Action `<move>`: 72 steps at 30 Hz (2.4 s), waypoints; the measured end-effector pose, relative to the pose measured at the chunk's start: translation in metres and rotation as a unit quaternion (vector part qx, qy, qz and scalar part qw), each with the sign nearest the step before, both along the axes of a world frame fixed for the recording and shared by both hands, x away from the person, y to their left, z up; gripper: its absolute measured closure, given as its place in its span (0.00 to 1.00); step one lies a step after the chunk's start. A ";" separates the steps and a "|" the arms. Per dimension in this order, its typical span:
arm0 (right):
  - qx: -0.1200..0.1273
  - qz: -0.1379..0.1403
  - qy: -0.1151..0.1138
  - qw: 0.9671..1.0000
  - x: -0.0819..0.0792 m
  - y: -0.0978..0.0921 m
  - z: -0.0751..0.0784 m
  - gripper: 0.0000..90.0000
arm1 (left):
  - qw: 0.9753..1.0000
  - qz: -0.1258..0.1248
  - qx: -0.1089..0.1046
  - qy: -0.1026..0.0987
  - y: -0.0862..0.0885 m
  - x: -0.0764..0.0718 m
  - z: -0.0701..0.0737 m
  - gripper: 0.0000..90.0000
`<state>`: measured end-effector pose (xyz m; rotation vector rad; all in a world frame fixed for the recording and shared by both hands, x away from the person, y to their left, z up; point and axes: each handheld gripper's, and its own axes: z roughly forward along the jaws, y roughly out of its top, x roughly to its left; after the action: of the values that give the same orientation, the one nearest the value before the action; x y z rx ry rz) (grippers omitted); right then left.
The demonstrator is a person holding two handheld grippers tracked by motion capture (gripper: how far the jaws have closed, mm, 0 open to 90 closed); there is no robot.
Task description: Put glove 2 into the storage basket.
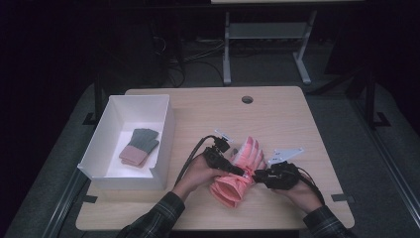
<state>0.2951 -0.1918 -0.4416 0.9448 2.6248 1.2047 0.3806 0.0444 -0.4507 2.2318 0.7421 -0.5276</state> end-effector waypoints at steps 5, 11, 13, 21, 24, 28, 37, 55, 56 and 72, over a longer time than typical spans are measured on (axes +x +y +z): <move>0.020 -0.021 -0.003 1.000 -0.009 -0.020 0.007 0.68 | 1.000 -0.002 -0.007 -0.007 0.004 -0.003 0.010 0.67; 0.031 -0.046 -0.001 0.998 -0.016 -0.038 0.008 0.48 | 1.000 0.002 -0.015 -0.019 0.010 -0.005 0.025 0.67; 0.026 -0.058 0.007 0.998 -0.020 -0.042 0.004 0.42 | 0.999 0.008 -0.016 -0.026 0.012 -0.007 0.031 0.67; 0.020 -0.089 0.021 0.996 -0.027 -0.048 -0.005 0.19 | 0.999 0.033 -0.009 -0.032 0.028 -0.009 0.061 0.66; 0.017 -0.094 0.012 0.995 -0.026 -0.049 -0.007 0.17 | 0.998 0.044 -0.015 -0.035 0.035 -0.010 0.076 0.66; 0.016 -0.104 0.009 0.994 -0.024 -0.048 -0.007 0.15 | 0.997 0.053 -0.014 -0.046 0.045 -0.012 0.098 0.66; 0.013 -0.117 -0.003 0.993 -0.023 -0.050 -0.010 0.11 | 0.995 0.072 -0.011 -0.068 0.076 -0.009 0.142 0.66; -0.001 -0.121 -0.004 0.993 -0.026 -0.051 -0.014 0.04 | 0.981 0.163 -0.020 -0.098 0.169 0.000 0.193 0.66; -0.004 -0.120 -0.004 0.993 -0.027 -0.051 -0.014 0.04 | 0.981 0.168 -0.019 -0.099 0.175 0.000 0.194 0.66; -0.015 -0.094 -0.006 0.995 -0.021 -0.042 -0.016 0.04 | 0.956 0.279 -0.006 -0.089 0.269 0.005 0.177 0.65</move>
<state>0.2743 -0.2342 -0.4580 1.1464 2.4708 1.1203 0.3851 0.3136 -0.2739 1.9027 1.2056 -0.0504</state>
